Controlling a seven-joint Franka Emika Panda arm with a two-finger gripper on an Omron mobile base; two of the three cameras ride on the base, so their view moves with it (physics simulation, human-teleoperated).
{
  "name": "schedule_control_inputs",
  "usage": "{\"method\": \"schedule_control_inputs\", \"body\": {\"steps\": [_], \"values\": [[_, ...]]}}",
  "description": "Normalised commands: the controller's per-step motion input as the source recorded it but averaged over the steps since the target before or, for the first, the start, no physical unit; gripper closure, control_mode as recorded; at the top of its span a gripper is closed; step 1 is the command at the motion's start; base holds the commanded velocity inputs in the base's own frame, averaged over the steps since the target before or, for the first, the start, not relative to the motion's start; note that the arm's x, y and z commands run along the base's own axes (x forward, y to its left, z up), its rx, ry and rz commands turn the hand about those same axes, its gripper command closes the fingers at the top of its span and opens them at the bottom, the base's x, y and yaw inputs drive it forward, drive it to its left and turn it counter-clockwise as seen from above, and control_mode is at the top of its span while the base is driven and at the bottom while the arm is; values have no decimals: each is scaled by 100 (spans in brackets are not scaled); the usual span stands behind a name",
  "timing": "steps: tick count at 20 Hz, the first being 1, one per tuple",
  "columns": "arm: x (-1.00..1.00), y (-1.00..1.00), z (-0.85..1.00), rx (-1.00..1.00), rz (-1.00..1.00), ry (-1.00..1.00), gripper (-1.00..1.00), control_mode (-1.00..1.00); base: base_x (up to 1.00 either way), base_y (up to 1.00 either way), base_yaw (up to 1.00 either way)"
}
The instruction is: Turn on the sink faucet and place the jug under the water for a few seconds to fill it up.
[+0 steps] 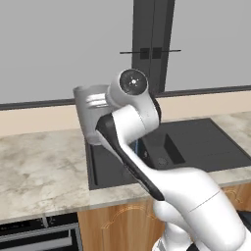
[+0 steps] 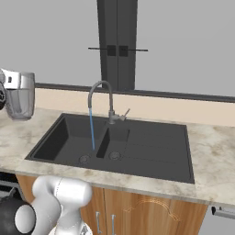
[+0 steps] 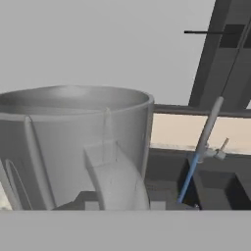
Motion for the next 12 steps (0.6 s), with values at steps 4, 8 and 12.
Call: {"method": "schedule_control_inputs", "body": {"steps": [4, 8, 12], "values": [[-20, -1, -50, -16, -28, -9, 100, -100, 0, 0, 0], [2, -30, -55, 0, -42, -7, 100, -100, 0, 0, 0], [17, -29, -46, 8, -43, -1, 100, -100, 0, 0, 0]]}}
